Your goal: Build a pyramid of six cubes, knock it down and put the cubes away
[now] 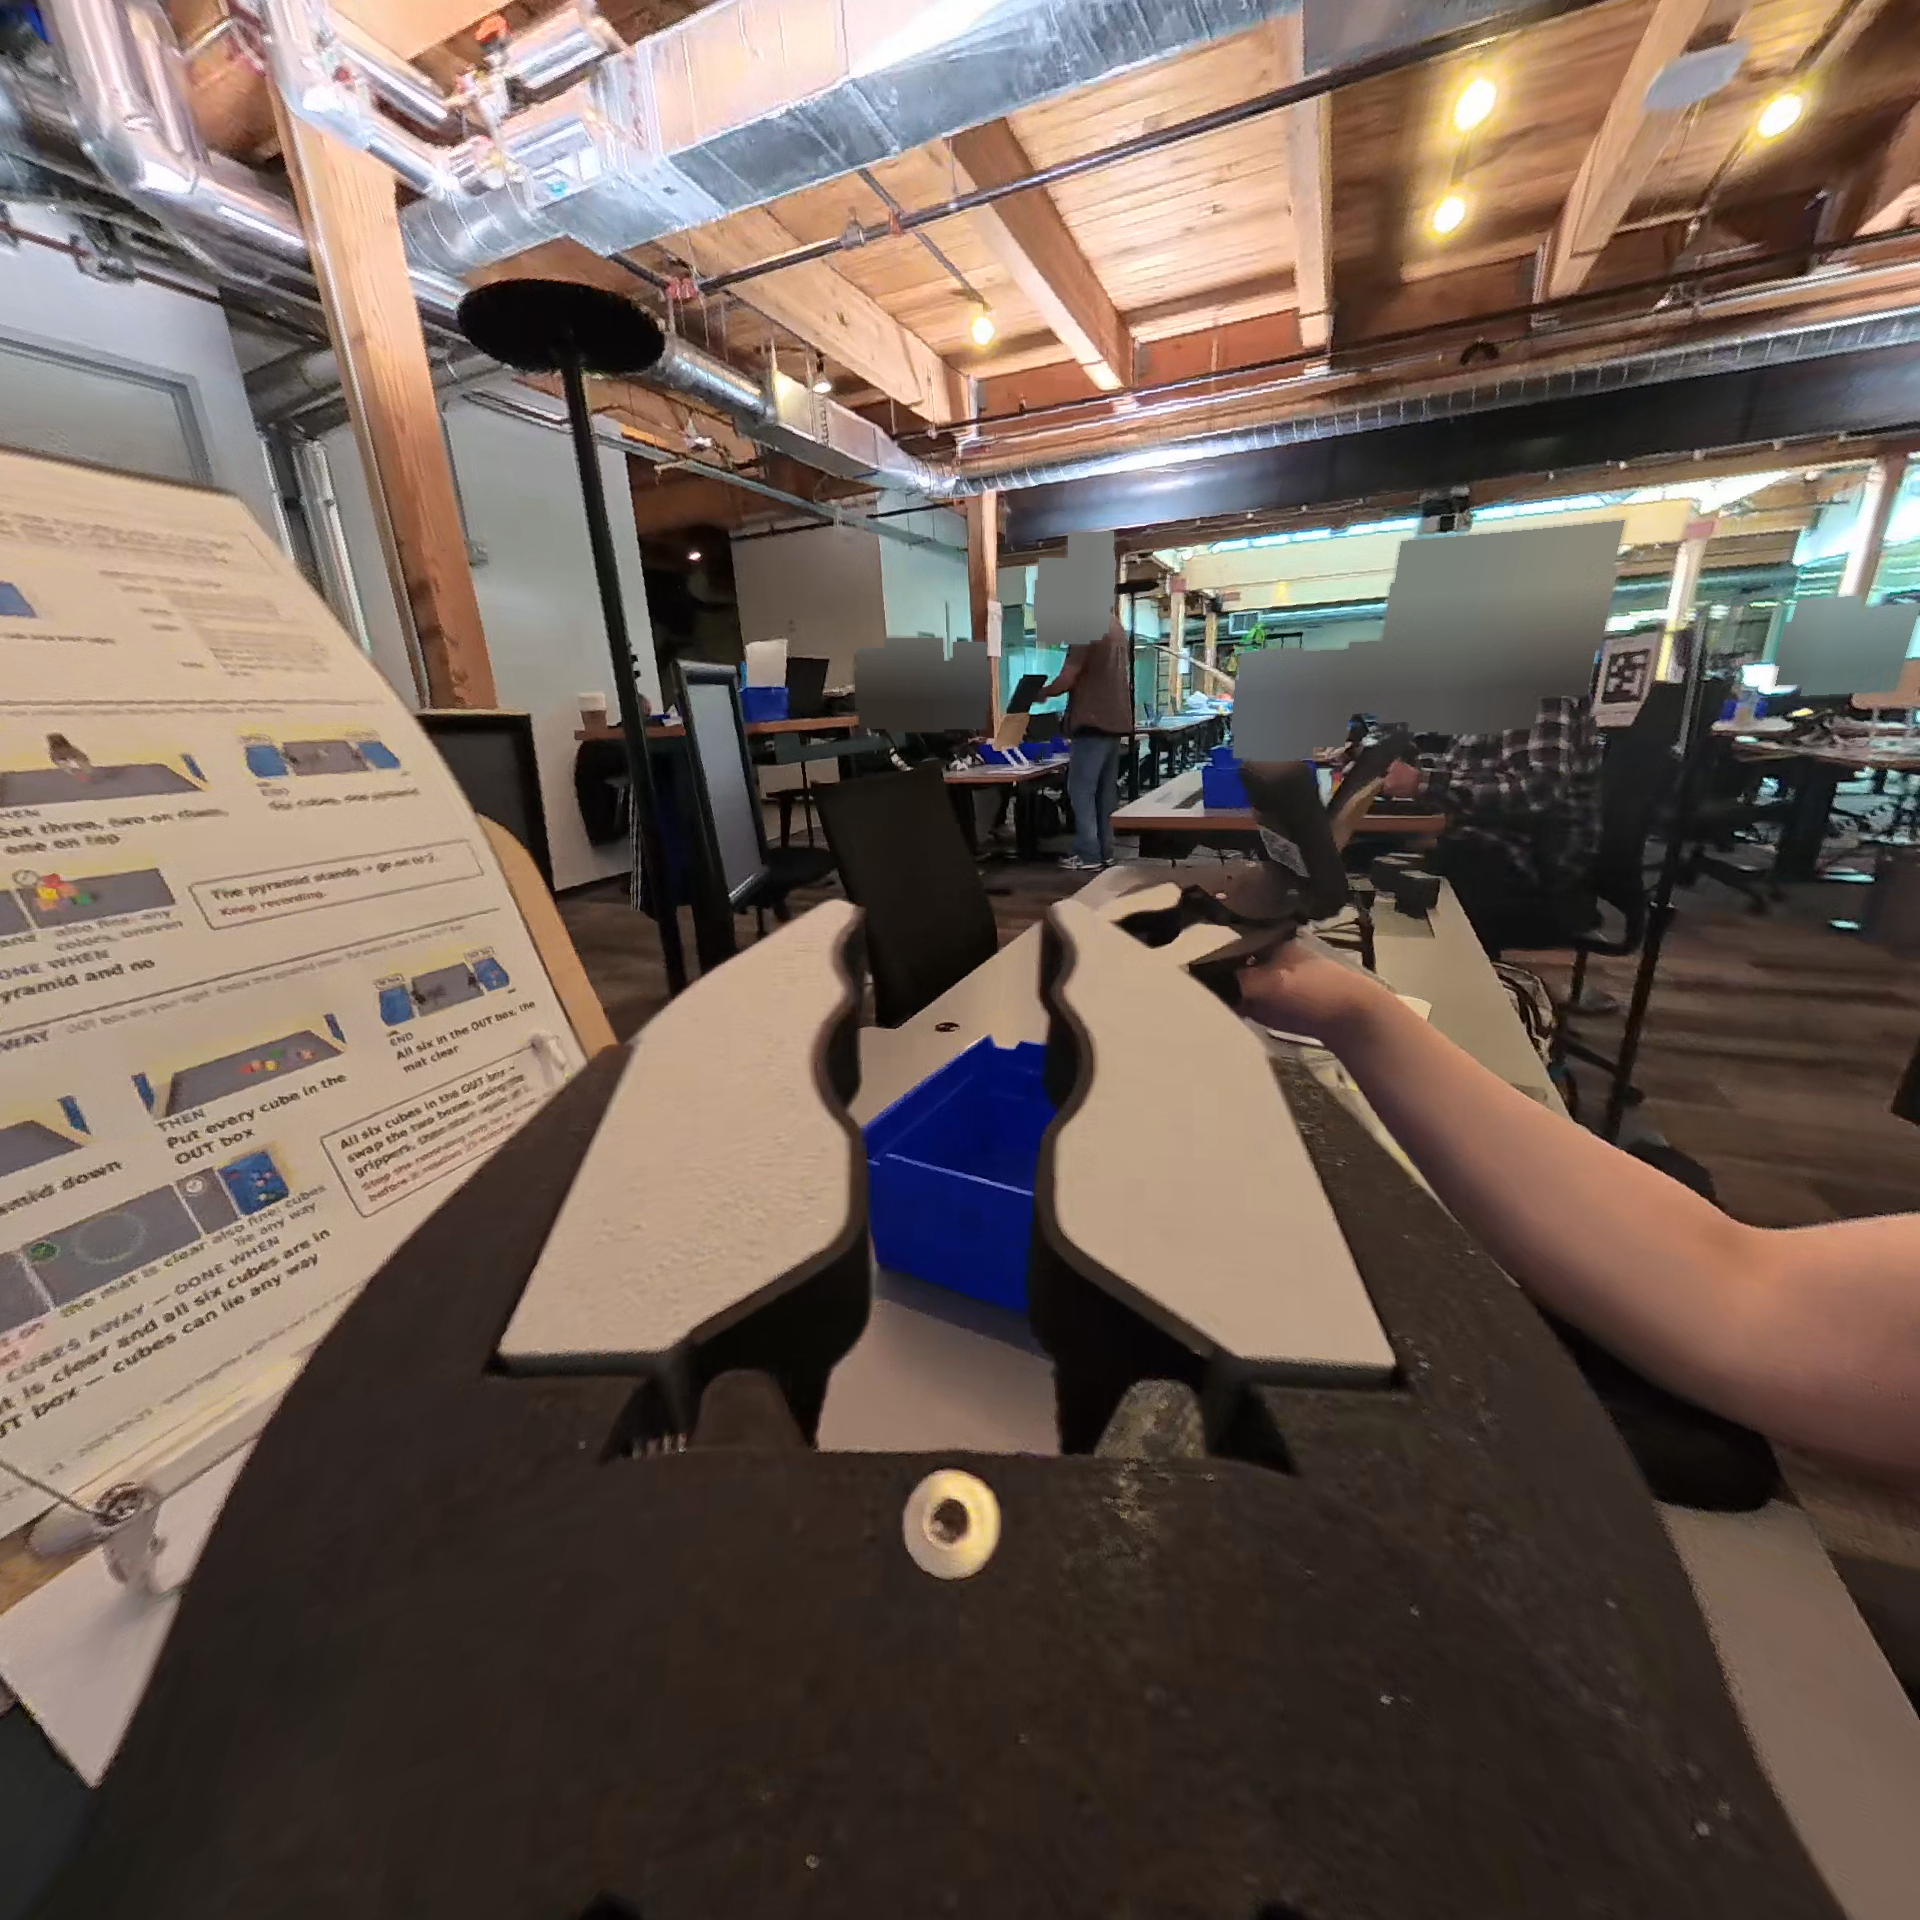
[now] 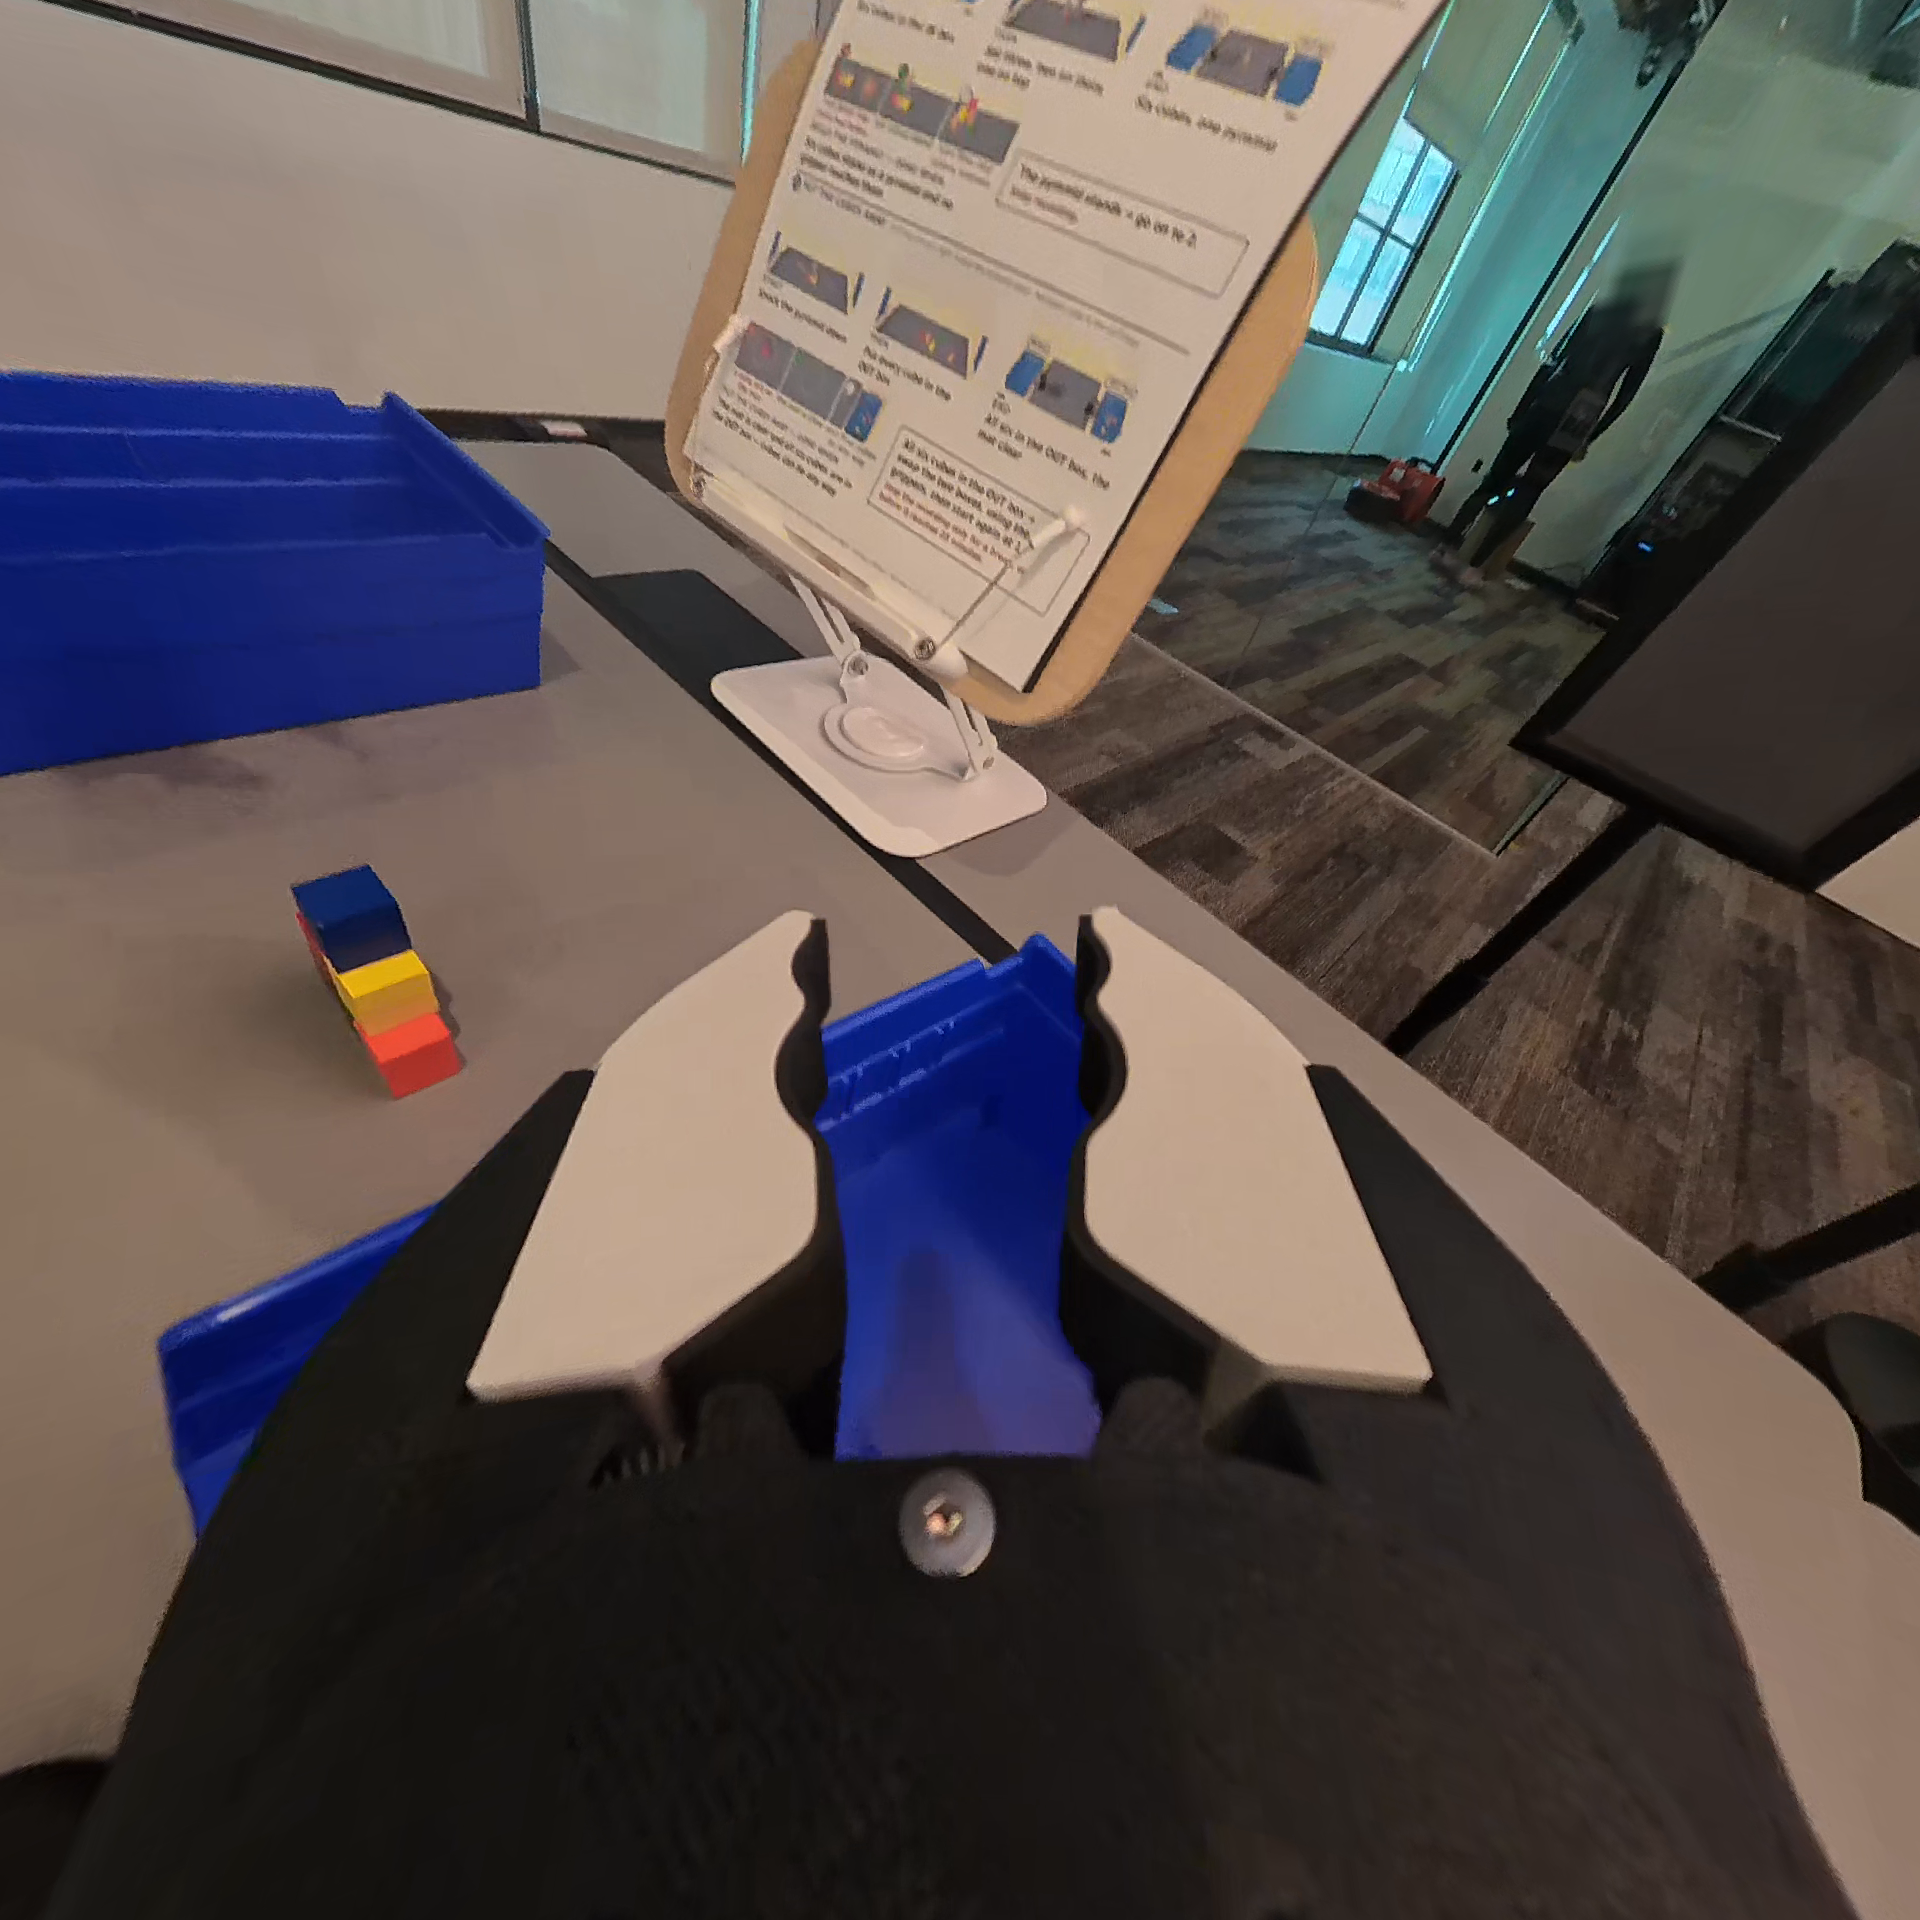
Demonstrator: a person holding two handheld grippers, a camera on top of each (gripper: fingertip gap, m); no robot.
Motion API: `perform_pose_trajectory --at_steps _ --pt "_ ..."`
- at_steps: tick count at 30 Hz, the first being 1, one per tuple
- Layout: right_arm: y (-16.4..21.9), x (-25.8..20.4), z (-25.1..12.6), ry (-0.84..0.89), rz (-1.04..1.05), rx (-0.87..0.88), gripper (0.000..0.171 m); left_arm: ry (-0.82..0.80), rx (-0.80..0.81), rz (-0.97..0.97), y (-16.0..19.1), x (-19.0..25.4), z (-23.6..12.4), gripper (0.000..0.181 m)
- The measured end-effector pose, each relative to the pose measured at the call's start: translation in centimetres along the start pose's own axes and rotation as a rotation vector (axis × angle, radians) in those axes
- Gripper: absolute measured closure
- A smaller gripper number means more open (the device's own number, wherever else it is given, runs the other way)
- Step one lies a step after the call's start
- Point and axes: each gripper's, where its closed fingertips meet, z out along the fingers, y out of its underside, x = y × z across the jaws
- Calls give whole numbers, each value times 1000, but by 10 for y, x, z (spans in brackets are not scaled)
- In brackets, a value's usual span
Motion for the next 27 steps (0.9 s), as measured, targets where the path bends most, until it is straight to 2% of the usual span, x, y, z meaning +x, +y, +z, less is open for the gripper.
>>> perform_pose_trajectory --at_steps 1,2,6,12,20,24,27 --pt "-8 -2 0 3 -1 14 122 25 2 8 -2 4 -4 162" --pt "-16 -5 0 9 -7 33 122 23 -1 9 -1 6 -7 166" --pt "-39 -14 2 35 -45 98 121 -14 -12 58 3 5 -15 169" --pt "-46 -25 9 18 -7 136 121 -56 -39 73 3 0 -32 168" --pt "-73 -44 9 -91 110 261 119 -157 -51 57 -7 -18 -51 161" --pt "-80 -52 9 -103 89 275 121 -242 -51 51 -14 -28 -62 172" --pt "-86 -60 7 -107 42 297 125 -249 -12 34 -19 -25 -68 178"
